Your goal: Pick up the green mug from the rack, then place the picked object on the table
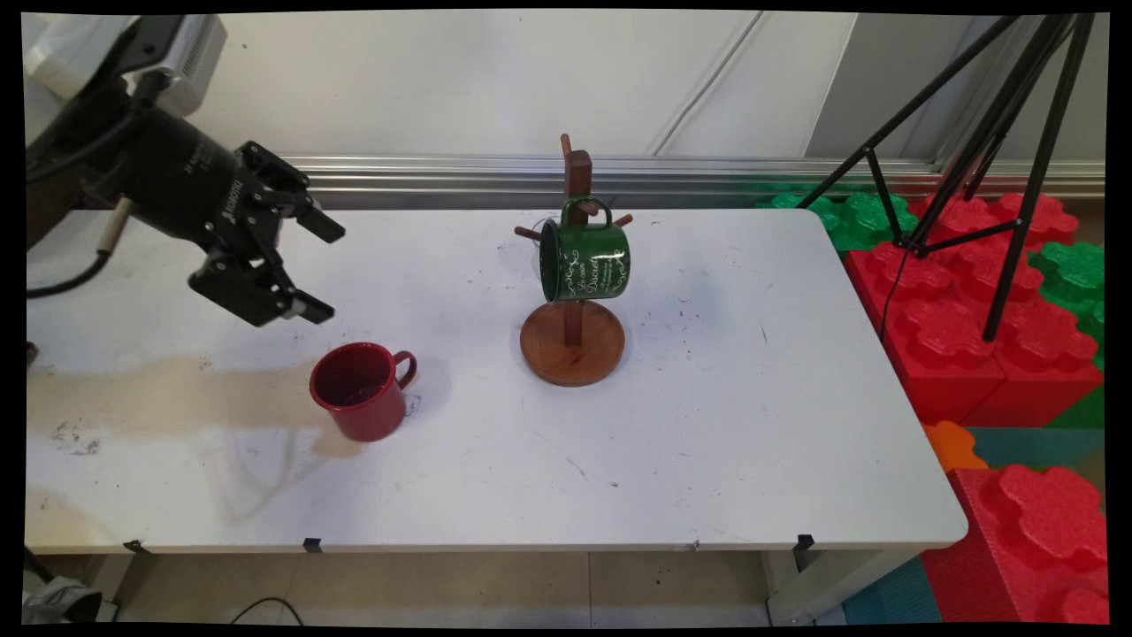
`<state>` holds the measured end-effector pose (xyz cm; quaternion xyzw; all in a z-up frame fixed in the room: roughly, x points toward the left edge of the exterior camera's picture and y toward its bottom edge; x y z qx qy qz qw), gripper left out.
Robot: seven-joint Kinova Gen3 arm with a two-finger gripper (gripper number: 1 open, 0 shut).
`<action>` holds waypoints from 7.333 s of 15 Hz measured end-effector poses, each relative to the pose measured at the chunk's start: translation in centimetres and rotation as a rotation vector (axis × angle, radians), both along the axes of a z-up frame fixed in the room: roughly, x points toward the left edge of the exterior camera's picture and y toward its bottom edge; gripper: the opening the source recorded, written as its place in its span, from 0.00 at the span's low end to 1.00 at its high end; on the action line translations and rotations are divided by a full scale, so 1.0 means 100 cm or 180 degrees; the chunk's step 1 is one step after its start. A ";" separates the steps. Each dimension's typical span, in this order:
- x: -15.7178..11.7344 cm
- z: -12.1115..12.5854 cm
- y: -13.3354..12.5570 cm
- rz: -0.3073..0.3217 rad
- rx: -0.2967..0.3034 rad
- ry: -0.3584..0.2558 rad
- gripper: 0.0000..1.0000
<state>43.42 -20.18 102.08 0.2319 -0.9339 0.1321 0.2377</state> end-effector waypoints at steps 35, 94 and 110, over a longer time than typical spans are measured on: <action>-0.151 -0.088 -0.048 0.1514 -0.0099 0.1430 1.00; -0.071 -0.024 -0.025 0.0876 -0.0342 0.0091 0.00; -0.047 -0.074 -0.130 0.0726 0.0052 -0.0982 0.00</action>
